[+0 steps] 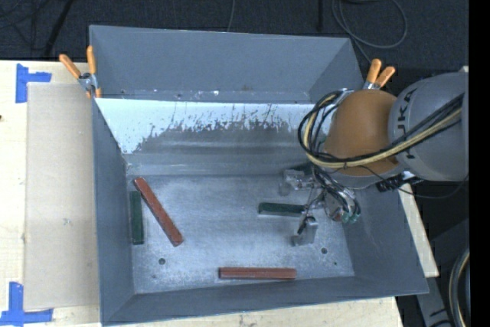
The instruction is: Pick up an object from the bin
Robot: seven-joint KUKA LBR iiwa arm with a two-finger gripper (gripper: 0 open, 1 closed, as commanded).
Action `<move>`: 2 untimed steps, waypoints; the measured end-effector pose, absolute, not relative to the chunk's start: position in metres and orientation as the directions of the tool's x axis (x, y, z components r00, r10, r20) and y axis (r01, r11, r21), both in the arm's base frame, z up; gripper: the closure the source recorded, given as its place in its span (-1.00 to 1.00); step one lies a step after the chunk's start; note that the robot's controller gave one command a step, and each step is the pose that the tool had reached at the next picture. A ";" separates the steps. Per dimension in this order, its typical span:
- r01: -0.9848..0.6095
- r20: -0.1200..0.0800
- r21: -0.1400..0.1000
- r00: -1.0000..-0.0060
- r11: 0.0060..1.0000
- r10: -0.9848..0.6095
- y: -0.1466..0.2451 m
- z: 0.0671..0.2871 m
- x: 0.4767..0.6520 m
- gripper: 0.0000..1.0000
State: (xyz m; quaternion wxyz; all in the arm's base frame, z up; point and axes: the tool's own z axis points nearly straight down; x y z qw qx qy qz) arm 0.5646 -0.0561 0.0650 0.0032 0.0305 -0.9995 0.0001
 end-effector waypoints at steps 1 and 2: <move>-0.047 0.003 0.001 -0.999 0.999 -0.047 -0.043 0.069 0.559 -1.00; -0.048 0.001 0.001 -0.999 0.999 -0.048 -0.043 0.068 0.559 -1.00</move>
Offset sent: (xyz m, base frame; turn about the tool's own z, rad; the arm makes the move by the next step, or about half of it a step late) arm -0.0054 0.0120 0.0050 0.0150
